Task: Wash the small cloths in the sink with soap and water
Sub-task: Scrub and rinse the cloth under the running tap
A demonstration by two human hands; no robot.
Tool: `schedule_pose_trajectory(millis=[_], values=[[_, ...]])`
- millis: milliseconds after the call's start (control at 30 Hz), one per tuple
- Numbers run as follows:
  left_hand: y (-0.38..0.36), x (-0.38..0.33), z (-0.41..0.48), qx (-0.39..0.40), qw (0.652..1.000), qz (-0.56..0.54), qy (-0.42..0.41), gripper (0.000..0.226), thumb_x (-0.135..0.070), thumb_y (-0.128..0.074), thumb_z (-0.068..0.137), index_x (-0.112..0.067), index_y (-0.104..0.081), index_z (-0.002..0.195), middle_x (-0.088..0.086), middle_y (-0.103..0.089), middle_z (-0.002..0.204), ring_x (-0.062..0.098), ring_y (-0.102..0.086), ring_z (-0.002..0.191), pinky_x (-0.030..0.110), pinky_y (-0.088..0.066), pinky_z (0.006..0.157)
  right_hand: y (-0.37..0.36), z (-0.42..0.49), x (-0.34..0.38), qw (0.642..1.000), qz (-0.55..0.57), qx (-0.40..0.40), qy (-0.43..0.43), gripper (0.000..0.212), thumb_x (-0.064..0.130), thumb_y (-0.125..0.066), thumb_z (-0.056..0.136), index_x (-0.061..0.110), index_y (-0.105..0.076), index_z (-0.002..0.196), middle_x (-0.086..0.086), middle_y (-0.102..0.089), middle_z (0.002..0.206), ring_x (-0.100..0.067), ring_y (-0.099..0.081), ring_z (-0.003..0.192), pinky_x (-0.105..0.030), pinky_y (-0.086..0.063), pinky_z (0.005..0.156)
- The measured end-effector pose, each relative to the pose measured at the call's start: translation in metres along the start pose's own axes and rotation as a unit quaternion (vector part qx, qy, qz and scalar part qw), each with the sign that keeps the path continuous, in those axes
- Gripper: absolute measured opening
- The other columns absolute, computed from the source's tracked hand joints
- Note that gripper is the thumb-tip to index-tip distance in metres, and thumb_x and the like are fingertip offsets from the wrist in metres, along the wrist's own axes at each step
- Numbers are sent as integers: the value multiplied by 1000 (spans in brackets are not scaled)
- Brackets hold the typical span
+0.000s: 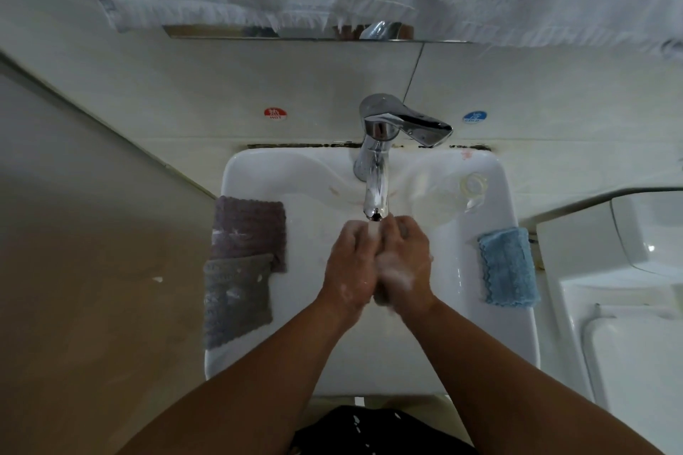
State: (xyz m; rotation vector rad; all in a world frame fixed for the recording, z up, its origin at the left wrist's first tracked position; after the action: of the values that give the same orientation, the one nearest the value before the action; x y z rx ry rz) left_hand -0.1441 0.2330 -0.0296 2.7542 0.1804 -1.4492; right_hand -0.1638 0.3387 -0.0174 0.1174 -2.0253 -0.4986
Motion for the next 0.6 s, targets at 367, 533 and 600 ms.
schedule_pose_trajectory(millis=[367,533,600], values=[[1,0,-16,-18,999,47,18,30,-50,-51,98,-20,-55,93,10,-67,83,15,-66,62,26,-46,42,0,-11,-11,1000,1,1,13,26,48,-53,96,26,-57,84,5,-67,74,-15,-67,68,-39,-55,65],[23,5,-1,-28,999,35,22,19,-49,-54,90,-31,-57,89,5,-67,90,26,-68,86,43,-59,70,-18,-35,5,987,-58,128,84,31,42,-56,100,11,-57,95,-6,-65,79,-10,-62,64,-36,-57,61],[31,7,-1,-30,994,104,16,27,-62,-48,86,-36,-56,87,5,-66,89,30,-66,83,48,-58,67,-9,-22,3,989,-27,136,52,25,30,-59,100,7,-54,90,-5,-59,71,-1,-55,52,-21,-50,47]])
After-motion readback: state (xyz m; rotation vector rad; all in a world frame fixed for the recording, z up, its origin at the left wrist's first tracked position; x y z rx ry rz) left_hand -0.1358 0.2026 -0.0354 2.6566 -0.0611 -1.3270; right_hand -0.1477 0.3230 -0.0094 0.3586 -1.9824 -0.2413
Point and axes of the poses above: each hand's wrist, its own z-axis towards the middle knuckle, its own y-axis out of the back of the hand, x = y × z, the point moved 6 cm from there along z, towards the middle knuckle
